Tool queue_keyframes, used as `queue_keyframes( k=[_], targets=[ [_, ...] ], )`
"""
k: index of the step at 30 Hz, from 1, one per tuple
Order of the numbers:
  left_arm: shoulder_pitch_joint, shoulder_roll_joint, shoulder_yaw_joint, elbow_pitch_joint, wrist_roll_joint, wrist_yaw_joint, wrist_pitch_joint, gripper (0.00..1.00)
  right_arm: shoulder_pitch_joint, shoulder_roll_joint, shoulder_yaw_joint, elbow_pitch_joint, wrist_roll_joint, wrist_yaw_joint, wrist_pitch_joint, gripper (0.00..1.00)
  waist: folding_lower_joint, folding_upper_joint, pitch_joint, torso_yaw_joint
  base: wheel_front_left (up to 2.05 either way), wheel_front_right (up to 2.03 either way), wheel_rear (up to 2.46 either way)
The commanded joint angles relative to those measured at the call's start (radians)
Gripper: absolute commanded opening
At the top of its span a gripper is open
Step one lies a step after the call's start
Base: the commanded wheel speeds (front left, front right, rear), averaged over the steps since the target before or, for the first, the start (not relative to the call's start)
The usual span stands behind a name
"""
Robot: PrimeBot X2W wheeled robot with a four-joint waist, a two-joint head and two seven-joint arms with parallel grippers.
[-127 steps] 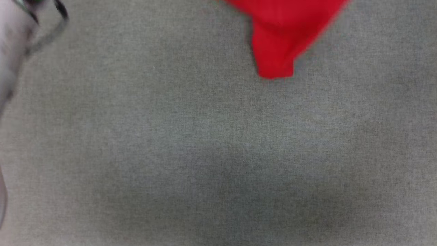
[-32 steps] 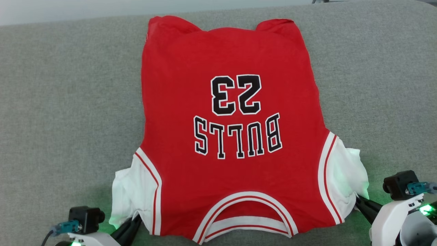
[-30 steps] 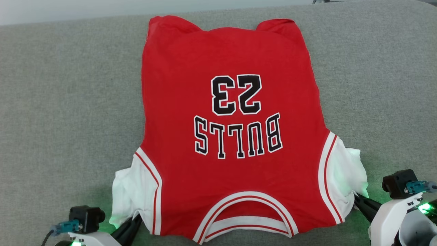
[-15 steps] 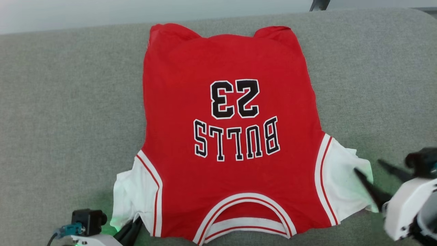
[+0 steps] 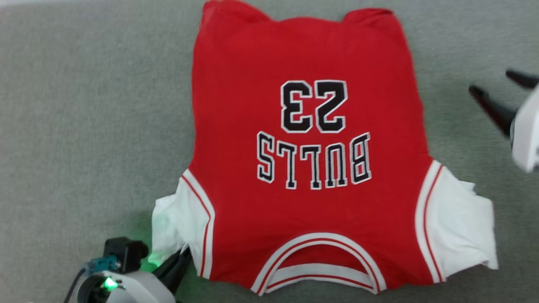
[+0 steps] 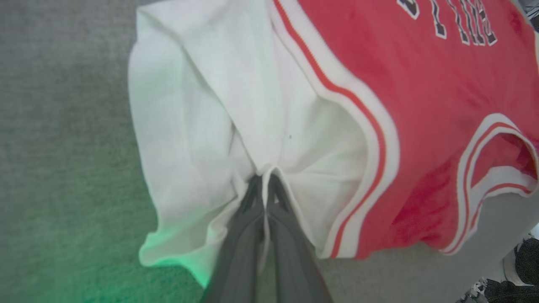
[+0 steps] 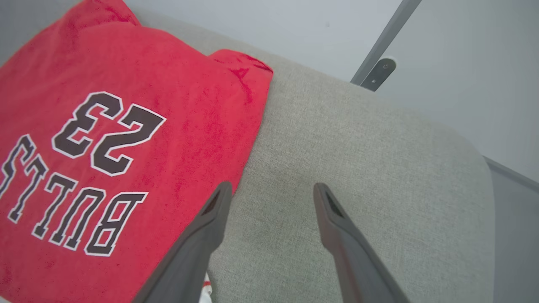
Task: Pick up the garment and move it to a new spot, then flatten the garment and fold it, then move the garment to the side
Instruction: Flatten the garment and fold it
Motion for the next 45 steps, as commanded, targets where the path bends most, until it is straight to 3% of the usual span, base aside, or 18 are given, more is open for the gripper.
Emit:
queue_keyframes(
  k=[1,6,12,16,25,26,27,28,33,39,45],
  targets=[
    [-0.053,-0.053,-0.016,0.024,0.012,0.002,0.03,0.0,-0.11,0.005,0.034,0.102,0.0,-0.001,0.041,1.0,0.0,0.0,0.082,0.07,0.0,0.0,0.0],
    [-0.124,-0.096,-0.033,0.025,0.042,-0.015,0.037,0.0,-0.372,0.039,0.086,0.37,-0.006,-0.001,0.117,1.0,0.0,0.0,0.164,0.152,0.0,0.0,0.0],
    [-0.205,-0.159,-0.056,0.058,0.068,-0.056,0.041,0.0,-0.617,0.054,0.157,0.614,-0.08,-0.001,0.111,1.0,0.0,0.0,0.26,0.236,0.0,0.0,0.0],
    [-0.228,-0.192,-0.068,0.099,0.069,-0.075,0.037,0.0,-0.698,0.073,0.186,0.753,-0.101,-0.001,0.1,1.0,0.0,0.0,0.293,0.269,0.0,0.0,0.0],
    [-0.255,-0.189,-0.071,0.158,0.075,-0.088,0.047,0.0,-0.725,0.116,0.282,0.939,-0.112,0.0,0.104,1.0,0.0,0.0,0.322,0.271,0.0,0.0,0.0],
    [-0.258,-0.188,-0.07,0.16,0.075,-0.089,0.046,0.0,-0.723,0.122,0.299,0.947,-0.104,0.0,0.1,0.44,0.0,0.0,0.322,0.268,0.0,0.0,0.0],
    [-0.261,-0.186,-0.07,0.163,0.077,-0.089,0.046,0.0,-0.723,0.126,0.312,0.955,-0.096,0.002,0.091,0.09,0.0,0.0,0.321,0.264,0.0,0.0,0.0],
    [-0.261,-0.185,-0.071,0.165,0.078,-0.089,0.048,0.0,-0.721,0.125,0.325,0.964,-0.09,0.003,0.087,0.0,0.0,0.0,0.318,0.26,0.0,0.0,0.0],
    [-0.266,-0.184,-0.071,0.177,0.074,-0.098,0.047,0.0,-0.725,0.1,0.359,1.005,-0.069,0.002,0.051,0.0,0.0,0.0,0.292,0.245,0.0,0.0,0.0],
    [-0.191,-0.181,-0.055,0.195,0.033,-0.094,-0.001,0.0,-0.611,0.1,0.397,1.065,-0.006,0.001,-0.002,0.0,0.0,0.0,0.161,0.201,0.0,0.0,0.0],
    [-0.118,-0.133,-0.032,0.178,0.008,-0.083,-0.038,0.0,-0.471,0.042,0.482,0.963,0.123,0.002,-0.026,0.0,0.0,0.0,0.028,0.135,0.0,0.0,0.0]
  ],
)
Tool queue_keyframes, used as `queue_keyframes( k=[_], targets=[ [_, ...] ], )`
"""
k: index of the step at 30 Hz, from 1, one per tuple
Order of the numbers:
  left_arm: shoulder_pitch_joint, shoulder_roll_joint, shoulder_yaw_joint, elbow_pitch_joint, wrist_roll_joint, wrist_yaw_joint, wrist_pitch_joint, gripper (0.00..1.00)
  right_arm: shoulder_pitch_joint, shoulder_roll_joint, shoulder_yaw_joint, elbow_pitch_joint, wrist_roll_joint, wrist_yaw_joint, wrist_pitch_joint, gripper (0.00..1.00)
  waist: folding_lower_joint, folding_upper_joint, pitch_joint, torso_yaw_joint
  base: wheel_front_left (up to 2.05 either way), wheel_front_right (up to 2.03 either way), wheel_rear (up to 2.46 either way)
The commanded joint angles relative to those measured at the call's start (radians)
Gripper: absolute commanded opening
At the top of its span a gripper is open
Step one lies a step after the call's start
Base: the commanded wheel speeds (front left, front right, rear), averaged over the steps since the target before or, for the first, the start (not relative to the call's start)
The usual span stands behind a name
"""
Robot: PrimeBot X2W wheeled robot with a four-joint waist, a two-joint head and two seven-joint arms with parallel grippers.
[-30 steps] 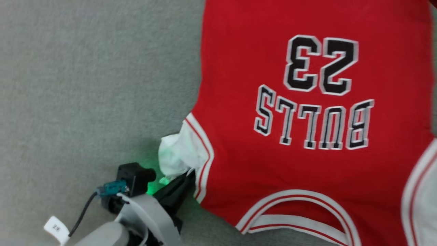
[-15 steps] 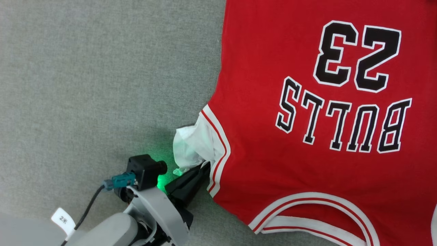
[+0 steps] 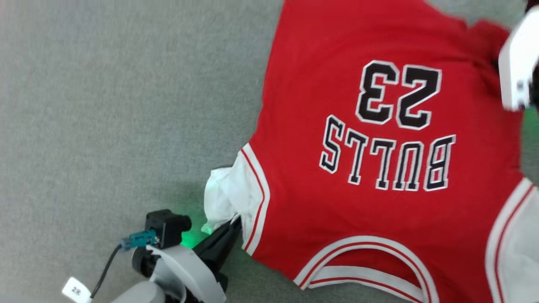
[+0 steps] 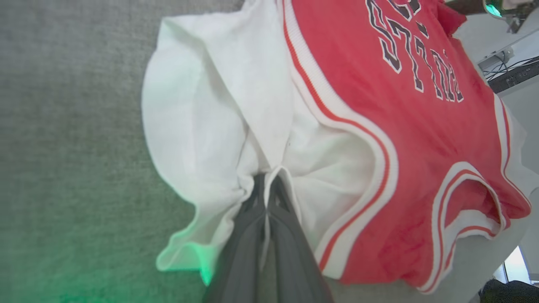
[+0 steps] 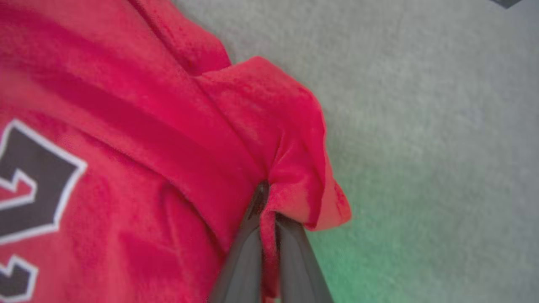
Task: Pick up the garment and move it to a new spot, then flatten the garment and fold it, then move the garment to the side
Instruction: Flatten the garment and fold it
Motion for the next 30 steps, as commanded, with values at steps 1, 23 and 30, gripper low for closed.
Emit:
queue_keyframes(
  k=[1,23,30],
  targets=[
    [0.05,0.048,0.006,0.081,-0.015,0.057,0.018,0.0,0.149,-0.041,0.048,0.015,0.029,0.005,0.025,0.0,0.0,0.0,-0.133,-0.082,0.0,0.0,0.0],
    [0.068,0.096,0.034,-0.001,-0.023,0.104,0.022,0.0,0.988,-0.301,-0.157,-0.725,0.217,0.003,-0.032,0.0,0.0,0.0,-0.247,-0.262,0.0,0.0,0.0],
    [0.062,0.1,0.034,-0.003,-0.019,0.111,0.026,0.0,1.103,-0.209,-0.28,-0.832,0.096,0.003,0.013,0.18,0.0,0.0,-0.239,-0.288,0.0,0.0,0.0]
  ],
)
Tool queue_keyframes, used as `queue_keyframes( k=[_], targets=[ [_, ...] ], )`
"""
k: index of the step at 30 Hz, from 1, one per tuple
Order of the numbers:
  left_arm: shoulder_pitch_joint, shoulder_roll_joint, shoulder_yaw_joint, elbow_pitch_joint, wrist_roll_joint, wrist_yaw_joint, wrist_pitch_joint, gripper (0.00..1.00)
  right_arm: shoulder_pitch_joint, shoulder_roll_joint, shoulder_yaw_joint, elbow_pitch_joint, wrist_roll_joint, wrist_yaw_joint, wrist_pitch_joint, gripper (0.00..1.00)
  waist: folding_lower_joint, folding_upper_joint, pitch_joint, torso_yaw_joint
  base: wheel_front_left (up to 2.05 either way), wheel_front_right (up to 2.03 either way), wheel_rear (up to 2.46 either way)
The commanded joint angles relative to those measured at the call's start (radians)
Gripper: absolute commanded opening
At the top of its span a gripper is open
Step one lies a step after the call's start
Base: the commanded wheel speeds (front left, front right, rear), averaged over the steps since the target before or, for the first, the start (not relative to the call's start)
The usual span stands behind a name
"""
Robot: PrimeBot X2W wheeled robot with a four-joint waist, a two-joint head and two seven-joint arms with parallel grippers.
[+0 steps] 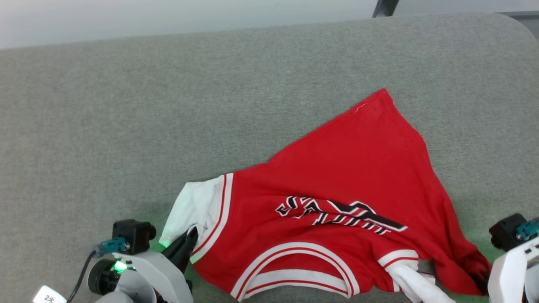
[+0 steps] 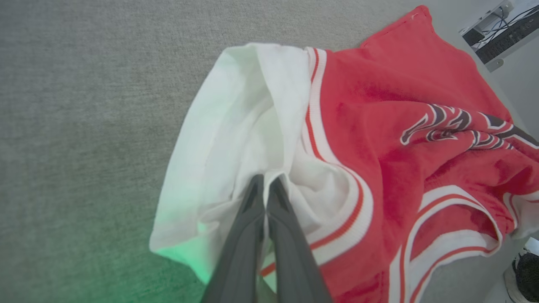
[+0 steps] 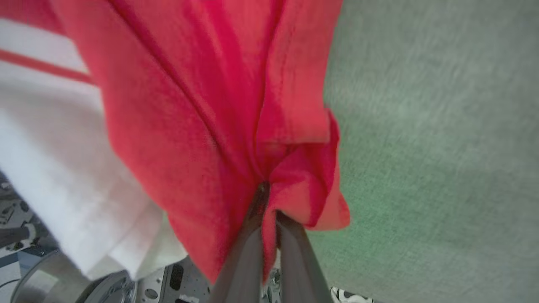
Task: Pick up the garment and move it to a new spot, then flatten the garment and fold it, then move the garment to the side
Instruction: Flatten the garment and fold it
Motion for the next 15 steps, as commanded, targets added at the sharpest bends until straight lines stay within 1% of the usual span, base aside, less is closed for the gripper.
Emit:
queue_keyframes(
  k=[1,2,6,11,13,15],
  targets=[
    [0.003,0.0,0.002,-0.002,0.0,0.007,-0.001,0.0,0.006,0.025,-0.036,-0.031,-0.033,-0.001,0.006,0.57,-0.0001,0.0,-0.001,-0.013,0.0,0.0,0.0],
    [0.007,0.0,0.002,-0.004,-0.002,0.008,-0.002,0.0,0.005,0.036,-0.058,-0.045,-0.05,-0.001,0.008,1.0,-0.0001,0.0,-0.002,-0.014,0.0,0.0,0.0],
    [0.008,-0.001,-0.004,-0.012,0.007,0.009,-0.003,0.0,-0.012,0.038,-0.151,-0.14,-0.088,-0.001,0.048,1.0,-0.0001,0.0,0.001,-0.005,0.0,0.0,0.0],
    [-0.013,-0.015,-0.017,-0.021,0.023,0.005,-0.005,0.0,-0.096,0.026,-0.292,-0.254,-0.099,-0.001,0.116,1.0,-0.0001,0.0,0.022,0.03,0.0,0.0,0.0],
    [-0.023,-0.023,-0.021,-0.022,0.029,0.0,-0.005,0.0,-0.161,0.026,-0.315,-0.263,-0.105,-0.001,0.133,1.0,-0.0001,0.0,0.036,0.048,0.0,0.0,0.0],
    [-0.034,-0.032,-0.026,-0.017,0.034,-0.003,-0.005,0.0,-0.245,0.043,-0.31,-0.24,-0.111,-0.001,0.137,1.0,-0.0001,0.0,0.051,0.066,0.0,0.0,0.0]
  ],
)
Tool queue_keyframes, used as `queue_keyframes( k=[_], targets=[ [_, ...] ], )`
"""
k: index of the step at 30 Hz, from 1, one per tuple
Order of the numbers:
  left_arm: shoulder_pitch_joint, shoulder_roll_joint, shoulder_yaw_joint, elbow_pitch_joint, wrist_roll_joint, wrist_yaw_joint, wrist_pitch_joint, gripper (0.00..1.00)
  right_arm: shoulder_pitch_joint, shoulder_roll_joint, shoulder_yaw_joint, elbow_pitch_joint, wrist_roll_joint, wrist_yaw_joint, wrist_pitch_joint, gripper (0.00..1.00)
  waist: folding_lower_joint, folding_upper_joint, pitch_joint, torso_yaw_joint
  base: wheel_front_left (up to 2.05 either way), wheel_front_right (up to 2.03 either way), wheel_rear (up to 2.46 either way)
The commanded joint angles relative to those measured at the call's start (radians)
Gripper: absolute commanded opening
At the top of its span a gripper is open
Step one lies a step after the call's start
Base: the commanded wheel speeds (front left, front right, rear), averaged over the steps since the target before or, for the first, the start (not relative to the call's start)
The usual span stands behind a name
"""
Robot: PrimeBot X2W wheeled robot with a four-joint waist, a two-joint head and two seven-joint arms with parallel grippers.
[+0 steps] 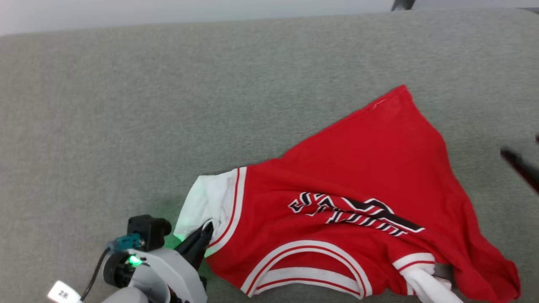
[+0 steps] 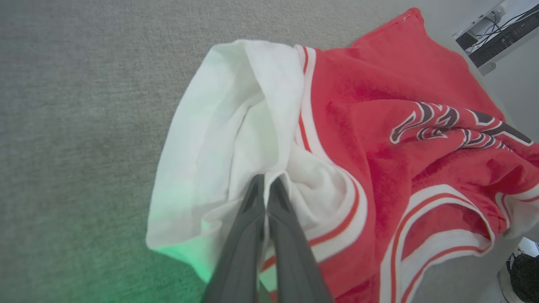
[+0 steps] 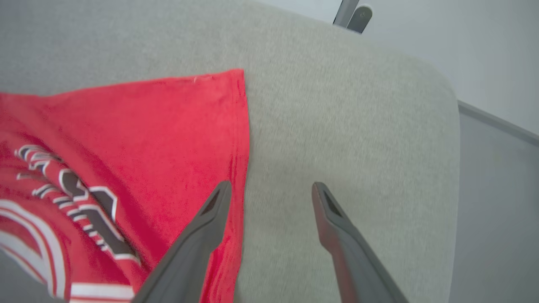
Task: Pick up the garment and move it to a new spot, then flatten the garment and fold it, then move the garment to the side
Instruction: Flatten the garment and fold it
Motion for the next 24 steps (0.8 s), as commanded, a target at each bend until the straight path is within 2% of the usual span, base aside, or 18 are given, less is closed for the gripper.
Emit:
queue_keyframes(
  k=[1,9,13,18,24],
  targets=[
    [-0.016,-0.013,-0.004,0.01,0.006,-0.008,-0.002,0.0,-0.087,0.027,0.023,0.041,-0.02,-0.001,-0.006,1.0,0.0,0.0,0.034,0.04,0.0,0.0,0.0],
    [-0.08,-0.07,-0.027,0.05,0.022,-0.044,0.004,0.0,-0.393,0.117,0.214,0.373,-0.112,-0.001,-0.037,1.0,0.0,0.0,0.111,0.125,0.0,0.0,0.0],
    [-0.124,-0.104,-0.049,0.076,0.039,-0.067,0.015,0.0,-0.525,0.113,0.293,0.536,-0.141,-0.001,-0.067,1.0,0.0,0.0,0.159,0.174,0.0,0.0,0.0],
    [-0.161,-0.136,-0.061,0.128,0.05,-0.094,0.008,0.0,-0.621,0.123,0.397,0.71,-0.15,-0.001,-0.044,1.0,0.0,0.0,0.192,0.2,0.0,0.0,0.0],
    [-0.168,-0.153,-0.068,0.177,0.049,-0.111,-0.004,0.0,-0.623,0.138,0.49,0.802,-0.086,-0.001,-0.018,0.98,0.0,0.0,0.192,0.207,0.0,0.0,0.0]
  ],
)
